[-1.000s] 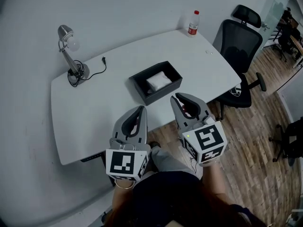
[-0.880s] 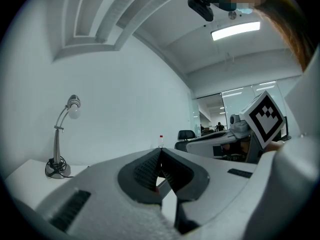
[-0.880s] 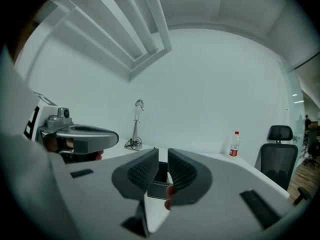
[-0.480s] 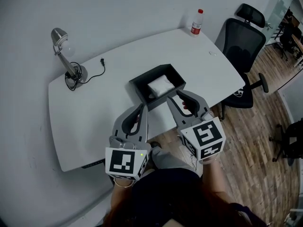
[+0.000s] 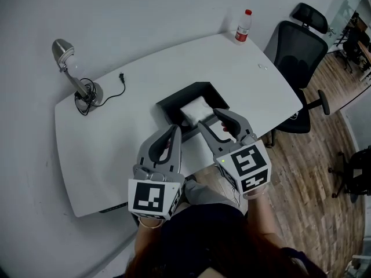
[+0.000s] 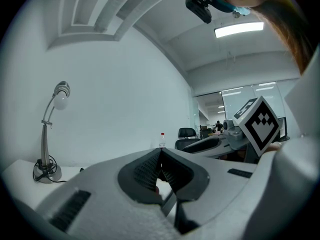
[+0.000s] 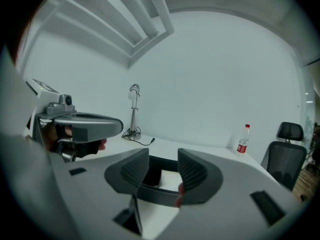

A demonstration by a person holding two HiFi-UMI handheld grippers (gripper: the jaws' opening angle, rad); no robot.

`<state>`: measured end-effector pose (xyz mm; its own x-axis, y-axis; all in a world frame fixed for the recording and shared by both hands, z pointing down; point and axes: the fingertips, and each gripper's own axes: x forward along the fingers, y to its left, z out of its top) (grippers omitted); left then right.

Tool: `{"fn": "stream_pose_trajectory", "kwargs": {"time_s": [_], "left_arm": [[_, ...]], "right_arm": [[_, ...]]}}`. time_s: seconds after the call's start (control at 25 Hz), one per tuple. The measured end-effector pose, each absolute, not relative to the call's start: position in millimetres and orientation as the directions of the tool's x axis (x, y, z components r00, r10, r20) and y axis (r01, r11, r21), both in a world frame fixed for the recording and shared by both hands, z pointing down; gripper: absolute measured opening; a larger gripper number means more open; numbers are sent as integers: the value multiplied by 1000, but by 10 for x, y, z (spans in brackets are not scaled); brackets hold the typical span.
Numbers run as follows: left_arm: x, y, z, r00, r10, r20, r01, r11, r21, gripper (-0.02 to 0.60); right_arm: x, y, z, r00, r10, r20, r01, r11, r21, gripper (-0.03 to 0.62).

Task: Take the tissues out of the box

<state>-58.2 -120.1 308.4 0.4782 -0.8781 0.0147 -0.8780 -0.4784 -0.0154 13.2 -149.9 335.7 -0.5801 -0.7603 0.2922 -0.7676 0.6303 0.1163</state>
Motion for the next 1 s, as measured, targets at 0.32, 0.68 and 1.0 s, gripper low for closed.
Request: {"fn": "stream_pose_trajectory", "kwargs": {"time_s": [0.32, 0.68, 1.0], "left_arm": [[-607, -1436, 3122, 469, -883, 25, -883, -469, -8, 25], [-653, -1697, 3227, 461, -886, 50, -887, -461, 13, 25], [-655, -1879, 3307, 463, -884, 66, -886, -462, 32, 25]], "right_arm": [[51, -1739, 3576, -587, -714, 380, -737, 666, 113, 239], [-13, -1969, 3894, -564, -670, 483, -711, 691, 127, 264], [-33, -2109, 4135, -542, -624, 563, -693, 711, 121, 276]]}}
